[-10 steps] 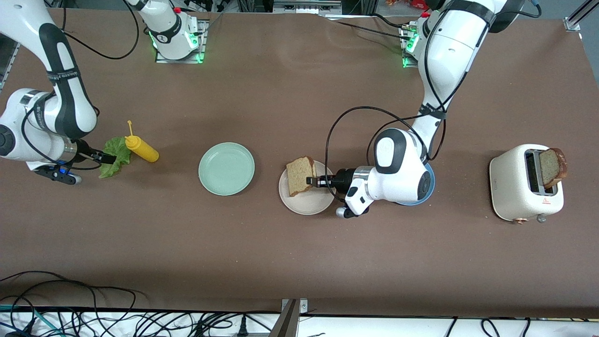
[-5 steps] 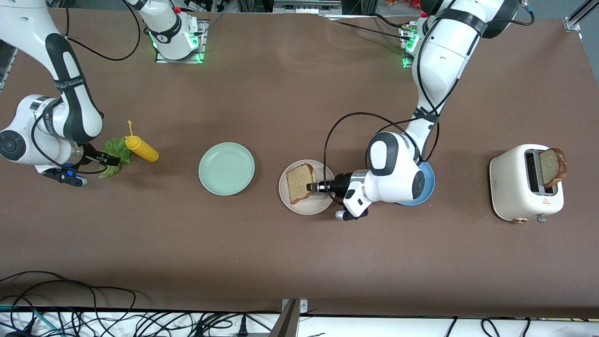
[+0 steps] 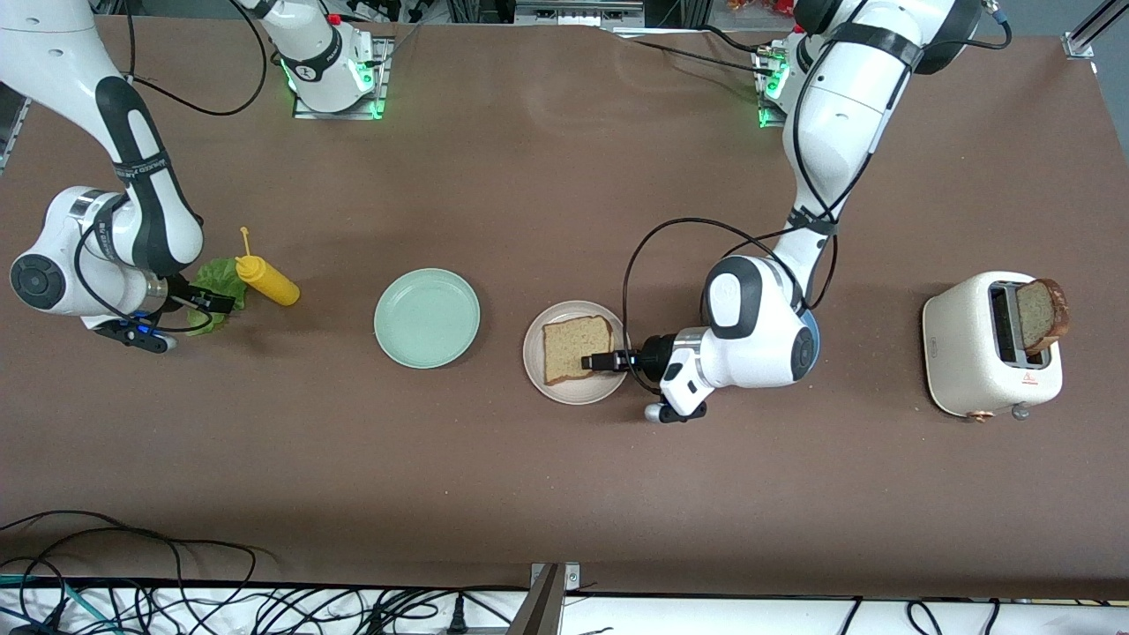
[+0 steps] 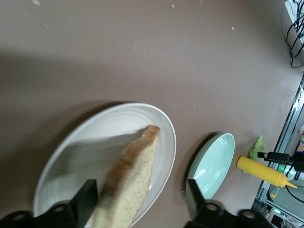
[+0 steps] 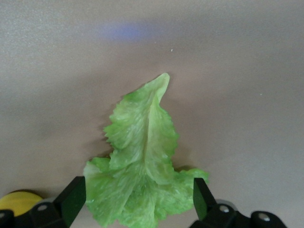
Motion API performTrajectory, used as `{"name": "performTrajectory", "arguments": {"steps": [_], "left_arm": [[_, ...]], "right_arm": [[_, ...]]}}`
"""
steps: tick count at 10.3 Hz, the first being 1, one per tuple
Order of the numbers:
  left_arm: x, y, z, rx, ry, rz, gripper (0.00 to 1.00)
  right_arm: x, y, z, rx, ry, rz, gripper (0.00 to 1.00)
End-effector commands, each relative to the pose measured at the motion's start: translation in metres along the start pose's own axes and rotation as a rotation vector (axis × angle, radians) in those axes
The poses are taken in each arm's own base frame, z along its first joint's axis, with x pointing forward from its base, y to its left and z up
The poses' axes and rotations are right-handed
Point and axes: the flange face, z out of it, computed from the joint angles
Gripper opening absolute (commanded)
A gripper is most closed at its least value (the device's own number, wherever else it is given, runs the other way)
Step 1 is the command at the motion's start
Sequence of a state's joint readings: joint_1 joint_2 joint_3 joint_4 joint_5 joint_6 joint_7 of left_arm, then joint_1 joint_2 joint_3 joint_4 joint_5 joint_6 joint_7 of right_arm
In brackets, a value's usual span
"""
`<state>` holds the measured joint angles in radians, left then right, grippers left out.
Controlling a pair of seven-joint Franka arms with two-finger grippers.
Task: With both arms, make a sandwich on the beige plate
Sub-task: 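Lower the toast onto the beige plate while the right gripper reaches the lettuce, then open the left gripper and withdraw while the right gripper grasps the lettuce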
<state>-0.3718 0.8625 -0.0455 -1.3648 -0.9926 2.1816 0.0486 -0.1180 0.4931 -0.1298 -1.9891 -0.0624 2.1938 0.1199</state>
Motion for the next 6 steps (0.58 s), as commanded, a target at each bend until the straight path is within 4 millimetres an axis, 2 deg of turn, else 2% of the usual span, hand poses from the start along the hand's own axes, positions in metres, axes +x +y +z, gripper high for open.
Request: {"name": "performTrajectory", "arguments": {"steps": [1, 2, 3, 4, 5, 6], "left_arm": [[0.007, -0.005, -0.021, 0.048, 0.001, 0.055, 1.00], [0.007, -0.007, -0.033, 0.066, -0.015, 0.064, 1.00], [0.009, -0.013, -0.052, 0.111, -0.033, 0.086, 1.00], [0.009, -0.017, -0.068, 0.172, -0.053, 0.118, 1.00], [0.010, -0.031, -0.088, 0.221, -0.083, 0.122, 1.00], [0.007, -0.039, -0.108, 0.252, -0.126, 0.119, 1.00]], "right_arm": [[0.004, 0.000, 0.006, 0.002, 0.002, -0.010, 1.00], [0.004, 0.001, 0.007, 0.004, 0.001, -0.008, 1.00], [0.004, -0.001, 0.015, 0.003, -0.013, -0.009, 1.00], [0.004, 0.000, 0.014, 0.004, -0.012, -0.007, 1.00], [0.004, 0.000, 0.015, 0.003, -0.015, -0.007, 0.88], [0.004, 0.000, 0.015, 0.003, -0.015, -0.007, 0.70]]}}
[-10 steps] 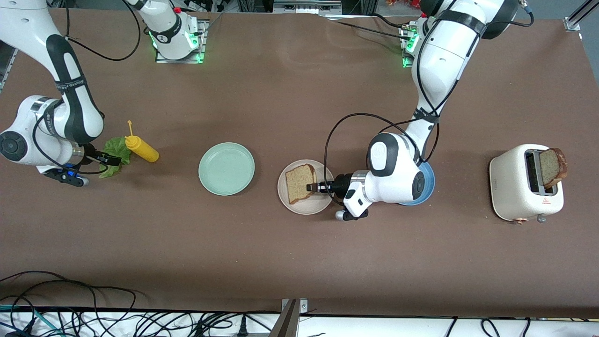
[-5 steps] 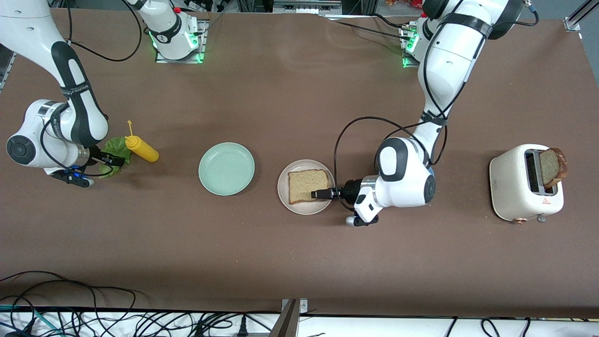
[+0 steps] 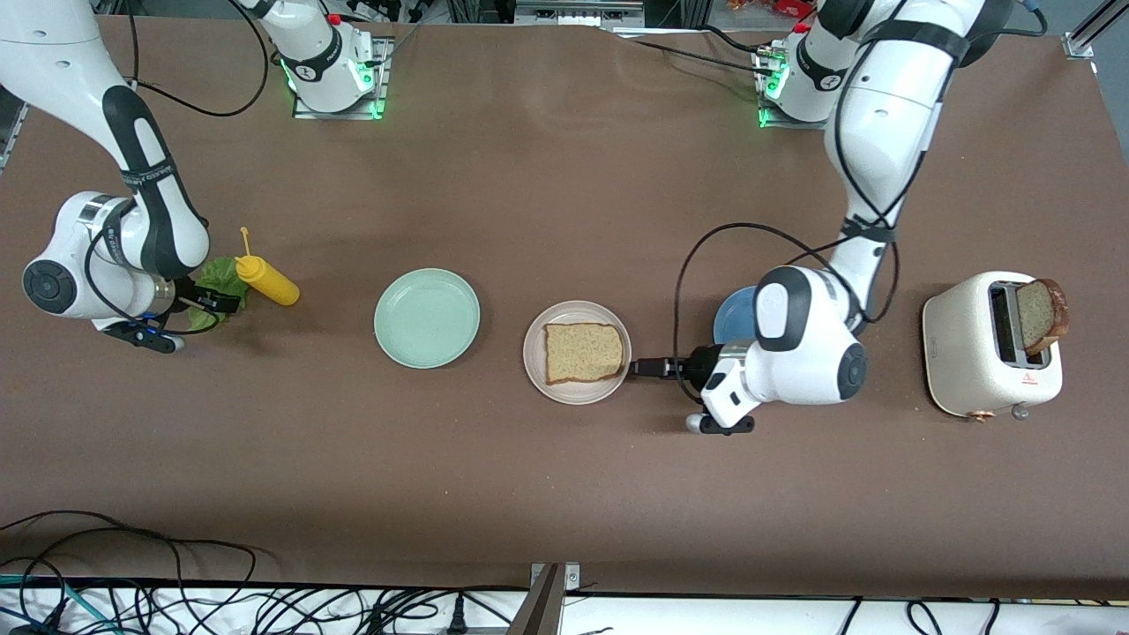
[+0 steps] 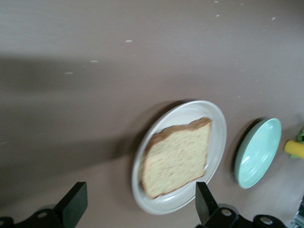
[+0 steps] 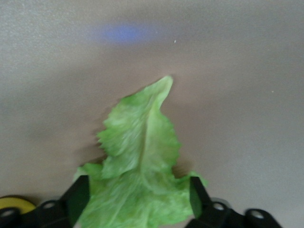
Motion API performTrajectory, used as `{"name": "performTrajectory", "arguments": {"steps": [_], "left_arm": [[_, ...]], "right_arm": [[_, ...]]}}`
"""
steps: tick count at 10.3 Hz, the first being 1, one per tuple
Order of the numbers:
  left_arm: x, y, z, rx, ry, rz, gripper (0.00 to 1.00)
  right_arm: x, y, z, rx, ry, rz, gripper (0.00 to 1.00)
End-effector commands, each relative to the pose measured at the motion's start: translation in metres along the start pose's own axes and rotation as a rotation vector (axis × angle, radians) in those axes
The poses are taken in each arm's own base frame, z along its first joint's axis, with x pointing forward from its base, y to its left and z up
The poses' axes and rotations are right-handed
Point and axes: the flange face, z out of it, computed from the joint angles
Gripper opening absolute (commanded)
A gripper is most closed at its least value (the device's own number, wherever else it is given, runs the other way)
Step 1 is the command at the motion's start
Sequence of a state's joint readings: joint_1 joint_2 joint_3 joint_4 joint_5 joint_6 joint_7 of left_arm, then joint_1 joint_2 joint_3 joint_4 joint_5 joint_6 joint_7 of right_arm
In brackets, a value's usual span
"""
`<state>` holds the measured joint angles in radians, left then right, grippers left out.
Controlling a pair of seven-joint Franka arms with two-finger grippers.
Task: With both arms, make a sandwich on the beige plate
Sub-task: 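Open the left gripper and withdraw while the right gripper grasps the lettuce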
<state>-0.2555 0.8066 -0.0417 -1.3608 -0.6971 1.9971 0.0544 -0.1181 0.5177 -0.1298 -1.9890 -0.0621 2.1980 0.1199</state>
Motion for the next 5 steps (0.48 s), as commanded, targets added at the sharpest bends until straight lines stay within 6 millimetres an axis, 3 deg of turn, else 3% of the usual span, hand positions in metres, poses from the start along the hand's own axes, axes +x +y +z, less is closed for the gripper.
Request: {"name": "performTrajectory", "arguments": {"steps": [1, 2, 3, 4, 5], "left_arm": [[-0.016, -0.025, -0.045, 0.093, -0.085, 0.023, 1.00], [-0.020, -0.035, -0.062, 0.177, -0.107, 0.041, 1.00], [-0.023, -0.042, -0.077, 0.265, -0.115, 0.058, 1.00], [-0.027, -0.044, -0.083, 0.323, -0.128, 0.055, 1.00], [-0.030, -0.046, -0.095, 0.355, -0.131, 0.050, 1.00]], "right_arm": [[0.003, 0.001, 0.000, 0.008, 0.007, -0.009, 0.50], [0.003, 0.000, 0.000, 0.007, 0.005, -0.010, 0.38], [0.003, 0.000, -0.002, 0.008, 0.008, -0.010, 0.13], [0.002, -0.001, -0.003, 0.009, 0.008, -0.011, 0.01], [0.002, 0.000, -0.006, 0.009, 0.010, -0.011, 0.00]]}}
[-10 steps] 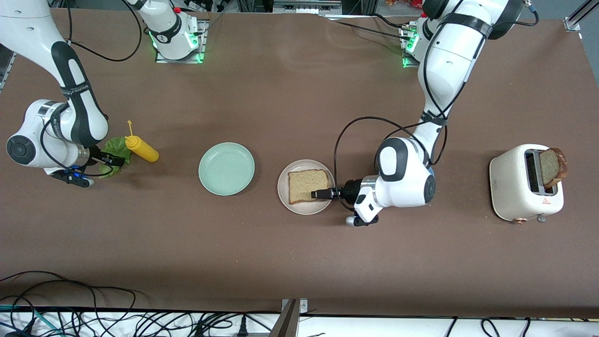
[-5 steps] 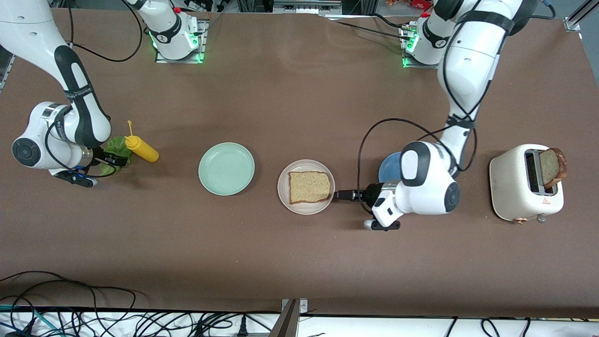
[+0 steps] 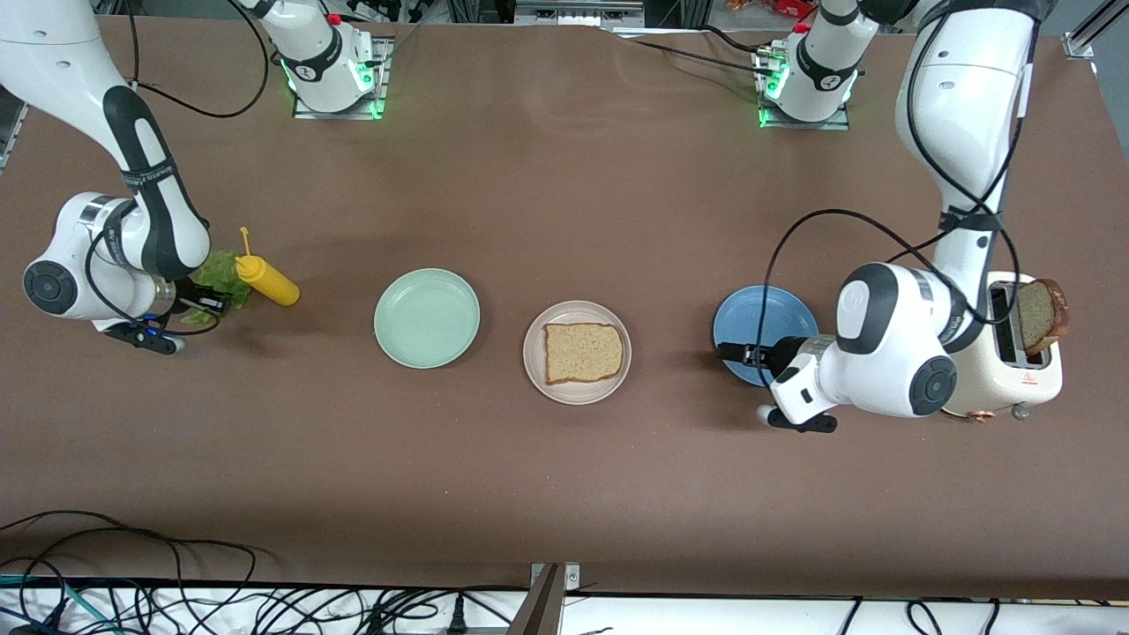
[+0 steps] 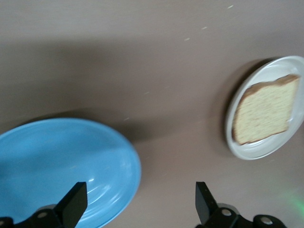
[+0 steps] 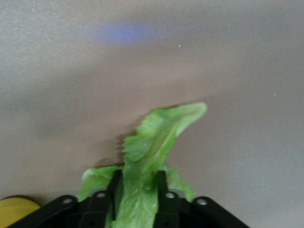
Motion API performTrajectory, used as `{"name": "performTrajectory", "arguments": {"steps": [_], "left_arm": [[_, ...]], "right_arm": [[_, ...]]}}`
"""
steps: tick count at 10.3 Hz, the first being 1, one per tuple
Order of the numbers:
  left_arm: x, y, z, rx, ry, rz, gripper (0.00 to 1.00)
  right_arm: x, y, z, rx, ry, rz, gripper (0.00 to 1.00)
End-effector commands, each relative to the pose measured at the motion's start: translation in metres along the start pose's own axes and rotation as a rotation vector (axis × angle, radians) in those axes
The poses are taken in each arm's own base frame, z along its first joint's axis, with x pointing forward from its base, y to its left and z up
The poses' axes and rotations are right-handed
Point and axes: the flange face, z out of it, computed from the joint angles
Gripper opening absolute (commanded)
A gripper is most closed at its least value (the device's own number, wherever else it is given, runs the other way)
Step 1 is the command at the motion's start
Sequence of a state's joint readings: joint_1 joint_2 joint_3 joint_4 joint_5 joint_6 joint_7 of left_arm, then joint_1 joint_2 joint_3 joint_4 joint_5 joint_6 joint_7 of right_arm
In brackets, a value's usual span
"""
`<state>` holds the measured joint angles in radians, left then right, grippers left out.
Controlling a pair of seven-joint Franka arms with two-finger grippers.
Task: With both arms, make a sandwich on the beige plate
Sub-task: 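Open the left gripper and withdraw while the right gripper grasps the lettuce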
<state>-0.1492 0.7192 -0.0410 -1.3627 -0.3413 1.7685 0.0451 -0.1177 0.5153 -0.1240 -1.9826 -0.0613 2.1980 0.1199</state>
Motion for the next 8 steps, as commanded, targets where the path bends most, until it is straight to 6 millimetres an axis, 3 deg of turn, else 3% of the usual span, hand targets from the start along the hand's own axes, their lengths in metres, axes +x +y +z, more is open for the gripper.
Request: {"name": "performTrajectory", "arguments": {"steps": [1, 4, 8], "left_arm": [[-0.020, -0.008, -0.027, 0.097, -0.019, -0.005, 1.00], [-0.037, -0.032, -0.068, 0.272, -0.013, 0.004, 1.00], [-0.057, -0.075, -0.124, 0.289, 0.047, -0.050, 1.00]], "right_arm": [[0.000, 0.005, -0.009, 0.008, 0.011, -0.006, 0.00], [-0.005, 0.012, -0.062, 0.008, -0.027, -0.049, 0.00], [-0.030, 0.020, -0.193, 0.003, -0.193, -0.052, 0.00]]}}
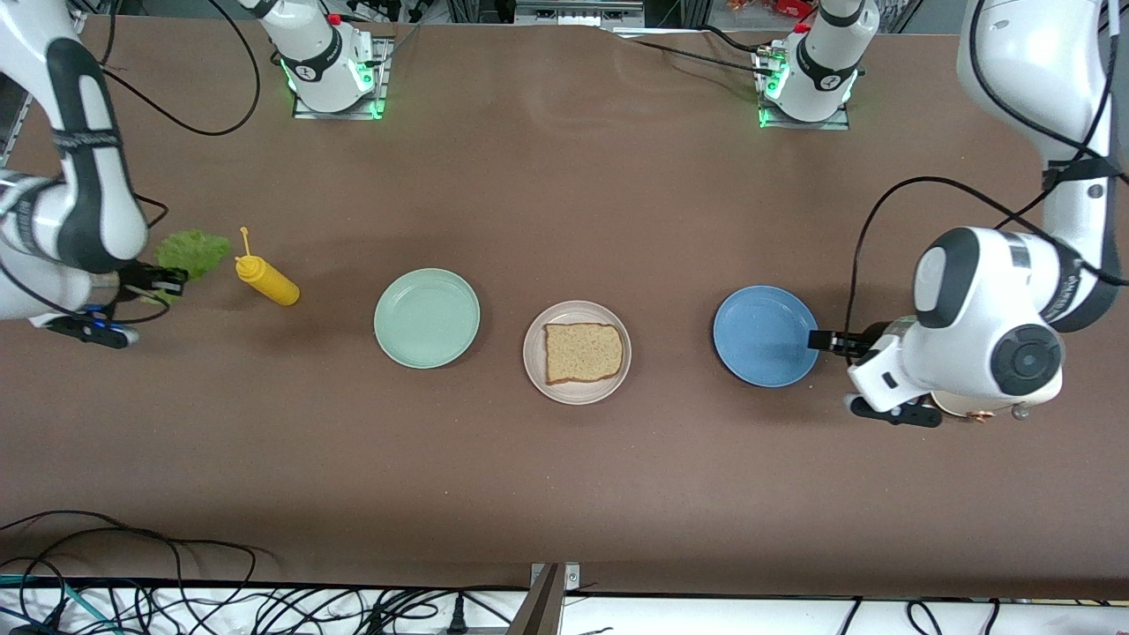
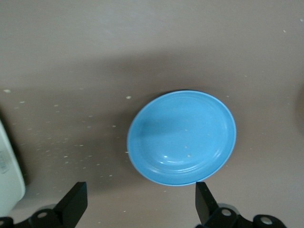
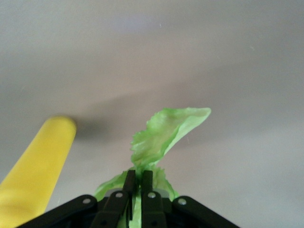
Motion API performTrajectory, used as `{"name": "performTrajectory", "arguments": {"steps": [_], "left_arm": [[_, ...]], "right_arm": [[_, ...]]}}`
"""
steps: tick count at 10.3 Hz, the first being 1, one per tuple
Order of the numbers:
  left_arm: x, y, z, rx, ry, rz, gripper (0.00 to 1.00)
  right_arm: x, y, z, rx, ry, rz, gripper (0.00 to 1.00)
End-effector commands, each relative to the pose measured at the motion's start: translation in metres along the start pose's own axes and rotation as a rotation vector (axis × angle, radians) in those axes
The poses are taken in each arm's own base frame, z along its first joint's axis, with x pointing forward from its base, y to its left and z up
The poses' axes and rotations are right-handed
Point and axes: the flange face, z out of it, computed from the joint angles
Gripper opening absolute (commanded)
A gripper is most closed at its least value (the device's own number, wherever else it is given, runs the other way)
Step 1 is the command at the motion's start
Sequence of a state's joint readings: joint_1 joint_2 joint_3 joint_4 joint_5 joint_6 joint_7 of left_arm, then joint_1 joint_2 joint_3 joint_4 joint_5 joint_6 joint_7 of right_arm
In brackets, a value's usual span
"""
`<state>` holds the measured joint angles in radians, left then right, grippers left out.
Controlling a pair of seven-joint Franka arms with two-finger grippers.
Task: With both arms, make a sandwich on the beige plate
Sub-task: 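Open the left gripper and withdraw while the right gripper grasps the lettuce, then carry the lettuce leaf with the right gripper onto the toast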
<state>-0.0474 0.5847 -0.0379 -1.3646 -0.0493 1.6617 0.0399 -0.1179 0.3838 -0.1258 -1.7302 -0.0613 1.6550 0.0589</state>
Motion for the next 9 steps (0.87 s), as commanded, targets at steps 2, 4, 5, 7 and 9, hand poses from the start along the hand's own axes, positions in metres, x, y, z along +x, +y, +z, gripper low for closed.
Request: {"name": "performTrajectory", "arguments": {"steps": [2, 4, 5, 7, 9], "left_arm": [[-0.028, -0.028, -0.044, 0.028, 0.038, -0.035, 1.00], [-0.045, -0.032, -0.072, 0.030, 0.062, -0.047, 1.00], [-0.056, -0.036, -0.088, 0.043, 0.072, -0.054, 1.00], [-0.077, -0.035, -0.120, 0.111, 0.094, -0.056, 1.00], [-0.092, -0.032, -0.144, 0.115, 0.126, -0.059, 1.00]], "right_arm": [[-0.038, -0.021, -0.092, 0.068, -0.076, -0.021, 0.00], [-0.050, -0.046, -0.113, 0.170, -0.111, 0.095, 0.00], [-0.056, -0.073, -0.121, 0.206, -0.120, 0.140, 0.00], [-0.068, -0.134, -0.132, 0.238, -0.129, 0.255, 0.00], [-0.075, -0.198, -0.139, 0.286, -0.085, 0.368, 0.00]]}}
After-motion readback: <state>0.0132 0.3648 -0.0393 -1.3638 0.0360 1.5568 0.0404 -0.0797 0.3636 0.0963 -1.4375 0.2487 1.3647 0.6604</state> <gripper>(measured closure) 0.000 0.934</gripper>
